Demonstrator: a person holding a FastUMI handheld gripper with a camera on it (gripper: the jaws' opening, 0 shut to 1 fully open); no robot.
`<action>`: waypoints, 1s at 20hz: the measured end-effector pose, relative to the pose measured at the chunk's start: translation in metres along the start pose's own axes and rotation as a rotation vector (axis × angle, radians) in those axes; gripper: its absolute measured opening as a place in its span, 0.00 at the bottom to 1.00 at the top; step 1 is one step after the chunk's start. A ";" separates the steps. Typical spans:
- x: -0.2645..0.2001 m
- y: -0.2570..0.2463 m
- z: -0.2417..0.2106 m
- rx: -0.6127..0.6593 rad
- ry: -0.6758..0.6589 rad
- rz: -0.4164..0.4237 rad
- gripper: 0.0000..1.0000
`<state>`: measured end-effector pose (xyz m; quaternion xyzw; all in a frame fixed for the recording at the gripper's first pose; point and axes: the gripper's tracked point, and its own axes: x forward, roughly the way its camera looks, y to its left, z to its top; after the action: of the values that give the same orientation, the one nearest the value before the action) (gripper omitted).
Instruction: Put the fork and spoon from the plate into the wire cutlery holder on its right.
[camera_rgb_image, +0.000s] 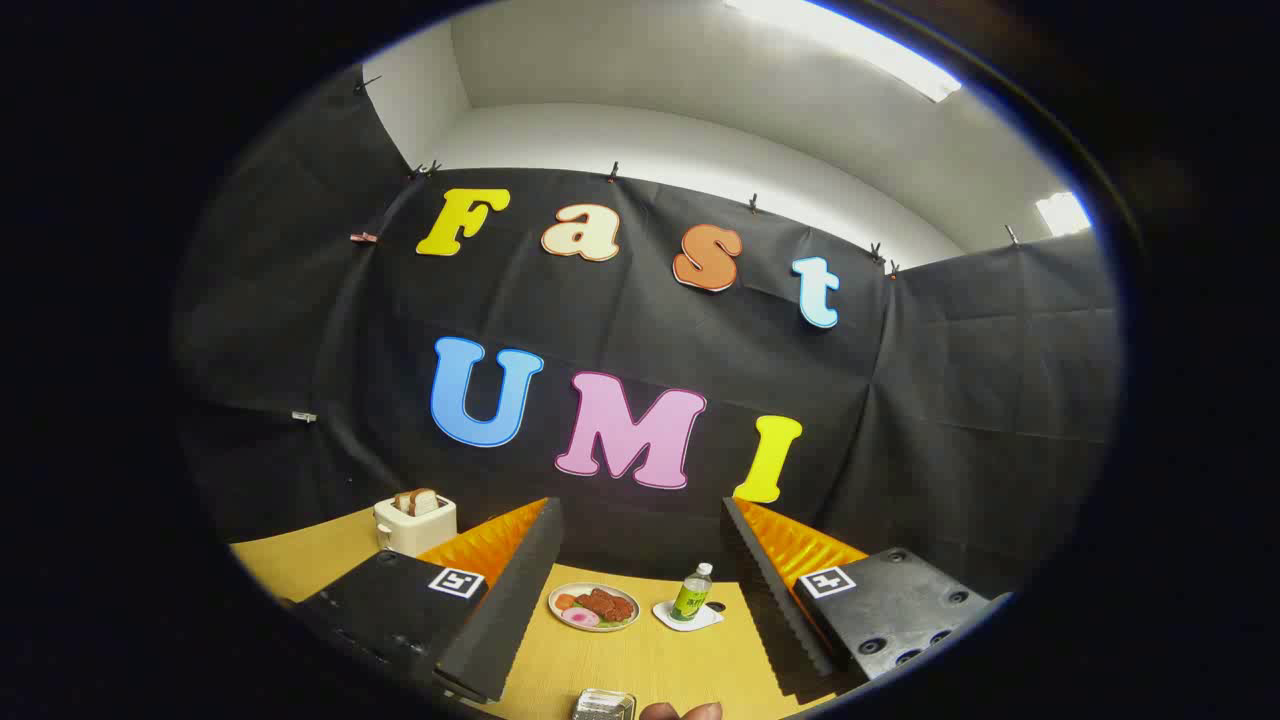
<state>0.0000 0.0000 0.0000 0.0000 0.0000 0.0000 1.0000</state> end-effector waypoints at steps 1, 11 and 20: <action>0.000 0.000 0.000 -0.002 -0.002 0.000 0.98; 0.006 0.000 -0.001 -0.007 0.001 0.002 0.98; 0.005 0.035 -0.028 0.024 0.095 0.096 0.98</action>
<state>0.0047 0.0350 -0.0275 0.0121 0.0473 0.0480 0.9977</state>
